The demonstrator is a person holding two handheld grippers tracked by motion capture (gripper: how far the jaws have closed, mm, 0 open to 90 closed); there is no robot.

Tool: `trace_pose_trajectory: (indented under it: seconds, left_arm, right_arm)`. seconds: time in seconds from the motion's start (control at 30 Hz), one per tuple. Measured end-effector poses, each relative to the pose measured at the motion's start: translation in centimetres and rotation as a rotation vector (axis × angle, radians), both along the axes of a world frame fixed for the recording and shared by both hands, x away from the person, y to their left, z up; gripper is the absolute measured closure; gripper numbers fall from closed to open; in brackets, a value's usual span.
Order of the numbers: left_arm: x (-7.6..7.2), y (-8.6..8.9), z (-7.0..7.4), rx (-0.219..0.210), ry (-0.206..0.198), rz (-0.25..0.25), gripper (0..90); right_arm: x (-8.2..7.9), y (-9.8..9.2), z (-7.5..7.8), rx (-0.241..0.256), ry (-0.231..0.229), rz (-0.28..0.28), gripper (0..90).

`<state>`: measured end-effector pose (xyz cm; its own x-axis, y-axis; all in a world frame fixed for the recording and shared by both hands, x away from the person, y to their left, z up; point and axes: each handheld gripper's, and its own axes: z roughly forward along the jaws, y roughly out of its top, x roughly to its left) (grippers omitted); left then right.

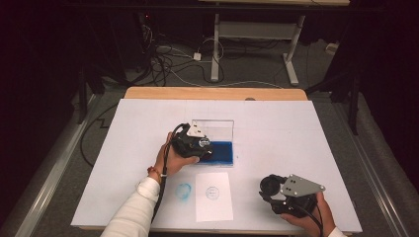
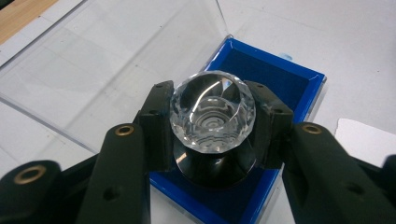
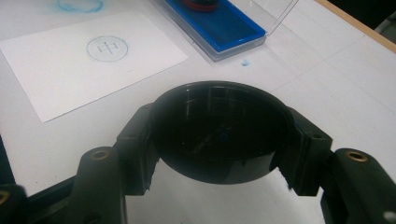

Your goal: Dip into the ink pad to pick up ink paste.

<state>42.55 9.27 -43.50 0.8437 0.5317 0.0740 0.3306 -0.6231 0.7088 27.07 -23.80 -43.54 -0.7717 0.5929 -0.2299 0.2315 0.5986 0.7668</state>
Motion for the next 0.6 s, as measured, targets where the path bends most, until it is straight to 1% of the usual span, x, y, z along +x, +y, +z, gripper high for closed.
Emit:
trace_pose_trajectory:
  seconds: [0.2,0.23,0.33,0.5,0.6]
  left_arm:
    - [-0.03,-0.26,0.06,0.011,-0.002,0.001,54.8]
    - [-0.03,-0.25,0.1,0.015,-0.001,-0.001,54.8]
    - [0.12,-0.1,0.13,0.01,0.013,0.002,54.8]
    - [0.2,-0.33,0.18,0.021,0.012,0.006,54.8]
    - [0.16,-0.31,0.19,0.029,0.008,0.0,54.8]
  right_arm:
    - [0.02,0.15,-0.05,-0.002,0.001,0.002,38.6]
    - [0.01,0.15,-0.06,-0.005,0.004,0.004,38.6]
    - [0.06,0.17,-0.08,-0.003,0.005,0.001,38.6]
    - [0.03,0.18,-0.07,-0.003,0.005,0.0,38.6]
    - [0.01,0.14,-0.03,-0.001,-0.001,0.001,38.6]
